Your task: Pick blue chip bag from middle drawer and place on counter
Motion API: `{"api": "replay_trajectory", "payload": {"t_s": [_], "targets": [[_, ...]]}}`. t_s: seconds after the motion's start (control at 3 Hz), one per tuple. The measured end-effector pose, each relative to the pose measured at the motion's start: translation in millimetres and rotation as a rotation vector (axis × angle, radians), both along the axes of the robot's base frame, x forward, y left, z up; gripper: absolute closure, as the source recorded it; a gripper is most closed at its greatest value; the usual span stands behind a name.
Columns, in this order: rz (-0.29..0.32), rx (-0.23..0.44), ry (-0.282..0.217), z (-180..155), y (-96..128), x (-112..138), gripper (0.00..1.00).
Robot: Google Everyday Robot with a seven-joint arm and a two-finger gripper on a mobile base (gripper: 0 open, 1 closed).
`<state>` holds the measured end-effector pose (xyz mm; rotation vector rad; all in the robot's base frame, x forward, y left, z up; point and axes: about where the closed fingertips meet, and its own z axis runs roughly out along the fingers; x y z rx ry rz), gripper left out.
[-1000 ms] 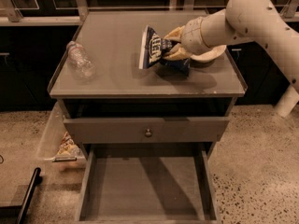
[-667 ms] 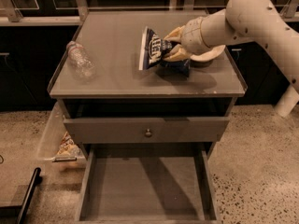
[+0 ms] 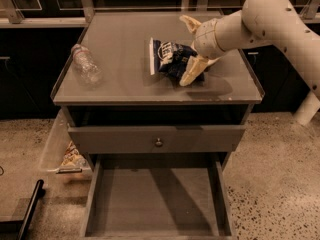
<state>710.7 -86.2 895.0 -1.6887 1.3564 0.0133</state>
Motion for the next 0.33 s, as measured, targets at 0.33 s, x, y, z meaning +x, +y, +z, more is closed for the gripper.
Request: {"api": "replay_trajectory", "payload": {"t_s": [0.33], "targets": [[0.0, 0.0, 0.0, 0.0, 0.0, 0.0, 0.0]]}}
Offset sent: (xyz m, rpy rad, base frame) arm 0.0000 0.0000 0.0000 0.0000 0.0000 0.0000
